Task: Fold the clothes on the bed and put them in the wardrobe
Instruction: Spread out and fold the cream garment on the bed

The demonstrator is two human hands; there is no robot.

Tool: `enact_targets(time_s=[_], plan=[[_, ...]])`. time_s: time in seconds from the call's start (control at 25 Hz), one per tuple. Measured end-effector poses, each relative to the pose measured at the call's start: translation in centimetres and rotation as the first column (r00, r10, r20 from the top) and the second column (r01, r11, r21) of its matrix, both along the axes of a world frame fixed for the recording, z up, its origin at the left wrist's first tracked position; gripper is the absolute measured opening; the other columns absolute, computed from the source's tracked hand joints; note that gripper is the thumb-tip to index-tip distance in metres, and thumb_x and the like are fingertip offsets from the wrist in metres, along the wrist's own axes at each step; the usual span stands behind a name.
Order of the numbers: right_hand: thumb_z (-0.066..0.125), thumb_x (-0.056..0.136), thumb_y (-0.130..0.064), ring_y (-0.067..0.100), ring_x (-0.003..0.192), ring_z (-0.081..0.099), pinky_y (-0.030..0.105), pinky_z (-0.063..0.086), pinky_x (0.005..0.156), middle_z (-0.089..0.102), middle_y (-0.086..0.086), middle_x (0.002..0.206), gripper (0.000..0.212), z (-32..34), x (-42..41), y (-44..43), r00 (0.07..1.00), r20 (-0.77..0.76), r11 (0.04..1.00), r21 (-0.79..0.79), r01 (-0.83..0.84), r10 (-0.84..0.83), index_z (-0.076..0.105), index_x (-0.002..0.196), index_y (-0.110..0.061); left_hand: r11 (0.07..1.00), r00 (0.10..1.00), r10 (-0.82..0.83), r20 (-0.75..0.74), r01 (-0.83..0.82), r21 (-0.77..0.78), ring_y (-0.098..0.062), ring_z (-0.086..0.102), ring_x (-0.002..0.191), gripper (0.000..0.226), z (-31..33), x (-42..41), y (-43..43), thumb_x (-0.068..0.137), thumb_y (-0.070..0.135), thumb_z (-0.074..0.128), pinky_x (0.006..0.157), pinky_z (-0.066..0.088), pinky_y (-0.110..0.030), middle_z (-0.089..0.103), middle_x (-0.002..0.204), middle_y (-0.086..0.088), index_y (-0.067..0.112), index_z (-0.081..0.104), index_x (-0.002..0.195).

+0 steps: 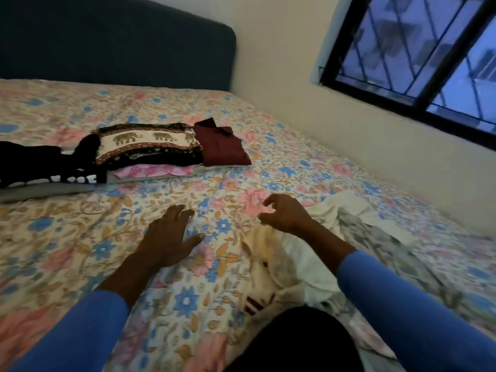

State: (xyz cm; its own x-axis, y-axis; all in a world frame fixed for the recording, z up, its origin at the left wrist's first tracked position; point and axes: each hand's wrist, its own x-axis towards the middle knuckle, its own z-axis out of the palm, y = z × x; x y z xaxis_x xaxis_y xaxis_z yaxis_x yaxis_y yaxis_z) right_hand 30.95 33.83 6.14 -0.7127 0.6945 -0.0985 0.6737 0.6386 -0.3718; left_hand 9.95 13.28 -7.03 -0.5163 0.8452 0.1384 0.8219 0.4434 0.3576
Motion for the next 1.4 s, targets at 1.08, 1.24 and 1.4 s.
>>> enact_targets(time_s=[1.08,1.24,1.4], plan=[[0.056,0.106,-0.021,0.028,0.085,0.075,0.035,0.058,0.077,0.077,0.013,0.101,0.022,-1.3,-12.3,-18.8,0.71,-0.659,0.585,-0.481,-0.653,0.25,0.071,0.112,-0.005,0.119,0.235,0.353,0.906,-0.971,0.206,-0.032,0.069,0.097,0.036,8.1,-4.3,-22.0,0.095,0.042,0.069,0.086,0.056,-0.042,0.071,0.116,-0.017,0.012,0.07,0.115],[0.064,0.097,-0.027,0.022,0.087,0.073,0.041,0.059,0.087,0.078,0.003,0.093,0.016,-2.6,-13.3,-13.3,0.819,-0.509,0.882,-0.216,-0.418,0.264,0.077,0.097,-0.017,0.223,0.241,0.927,0.288,-0.97,0.092,-0.043,0.054,0.121,0.051,6.8,-2.7,-24.8,0.091,0.033,0.07,0.101,0.045,-0.059,0.053,0.138,-0.019,0.02,0.052,0.136],[0.062,0.096,-0.032,0.028,0.105,0.067,0.037,0.052,0.09,0.074,0.008,0.111,0.023,-5.9,-14.8,-7.8,0.907,-0.408,0.966,-0.175,-0.193,0.107,0.072,0.108,-0.016,0.564,0.654,0.749,0.109,-0.715,0.413,-0.022,0.067,0.09,0.016,6.7,2.1,-18.5,0.098,0.028,0.062,0.072,0.052,-0.032,0.067,0.1,-0.001,0.021,0.065,0.112]])
